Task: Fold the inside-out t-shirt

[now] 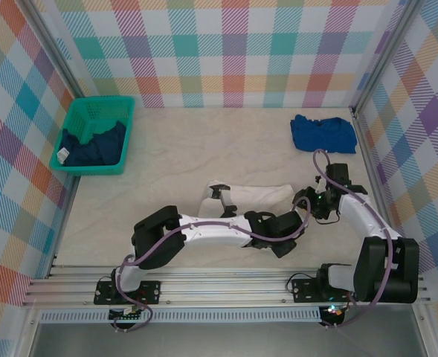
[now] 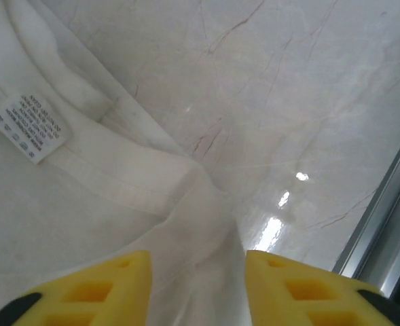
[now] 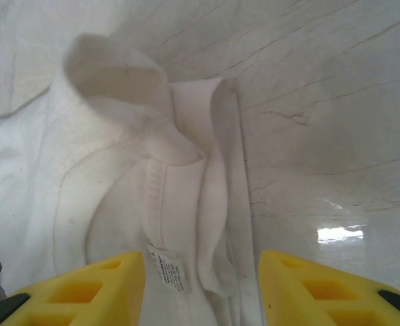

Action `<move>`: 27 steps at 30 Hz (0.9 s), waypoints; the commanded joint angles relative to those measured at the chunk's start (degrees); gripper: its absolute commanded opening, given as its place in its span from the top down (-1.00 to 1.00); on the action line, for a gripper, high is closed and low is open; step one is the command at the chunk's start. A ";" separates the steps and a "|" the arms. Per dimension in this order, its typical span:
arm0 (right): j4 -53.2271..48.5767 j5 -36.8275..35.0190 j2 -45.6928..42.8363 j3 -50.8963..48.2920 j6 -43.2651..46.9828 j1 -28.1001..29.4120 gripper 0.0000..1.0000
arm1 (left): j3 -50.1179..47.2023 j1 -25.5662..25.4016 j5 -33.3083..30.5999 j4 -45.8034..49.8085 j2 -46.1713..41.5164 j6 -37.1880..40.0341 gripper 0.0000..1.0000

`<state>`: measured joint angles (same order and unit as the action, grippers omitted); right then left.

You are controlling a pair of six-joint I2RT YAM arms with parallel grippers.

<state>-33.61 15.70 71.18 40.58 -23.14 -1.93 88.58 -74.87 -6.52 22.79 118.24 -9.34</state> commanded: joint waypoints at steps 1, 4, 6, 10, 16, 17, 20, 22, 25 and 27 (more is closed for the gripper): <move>-2.68 -2.40 -3.60 0.81 -0.42 -0.40 0.05 | -0.61 0.38 0.99 -0.46 -3.91 1.54 0.00; -3.87 -1.47 -6.61 0.16 -0.94 0.23 0.08 | -4.66 2.18 4.01 -2.15 -10.41 1.37 -0.10; -4.91 -1.39 -8.14 -0.43 -1.75 2.38 0.08 | -9.51 4.98 6.08 -4.05 -15.78 0.01 -0.13; -4.89 -4.24 -9.03 -2.08 -4.55 11.18 0.05 | -19.79 16.59 11.83 -6.35 -22.24 -6.42 -0.17; 3.89 -5.14 -0.47 -3.55 -6.80 13.54 -0.03 | -19.23 30.11 18.10 -5.08 -15.34 -10.86 -0.16; 5.05 -5.33 1.63 -3.16 -6.71 13.45 -0.03 | -18.13 31.25 18.81 -4.49 -13.34 -11.19 -0.16; 9.10 -4.34 7.36 -1.61 -6.46 13.45 0.04 | -16.64 33.83 19.95 -3.06 -9.20 -12.01 -0.15; 11.18 -3.68 11.09 -0.32 -6.18 13.49 0.11 | -17.53 34.76 18.91 -2.34 -8.42 -12.08 -0.15; 13.39 -3.42 17.10 3.38 -4.74 14.08 0.23 | -22.13 35.16 17.21 -3.02 -10.79 -12.11 -0.15; 13.88 -3.41 22.26 8.16 -3.71 15.66 0.29 | -27.04 35.21 16.47 -3.73 -13.81 -13.38 -0.16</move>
<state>-24.32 12.16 88.27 44.16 -28.53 12.03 67.02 -40.32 10.46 16.64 107.83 -20.64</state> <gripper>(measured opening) 0.361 0.576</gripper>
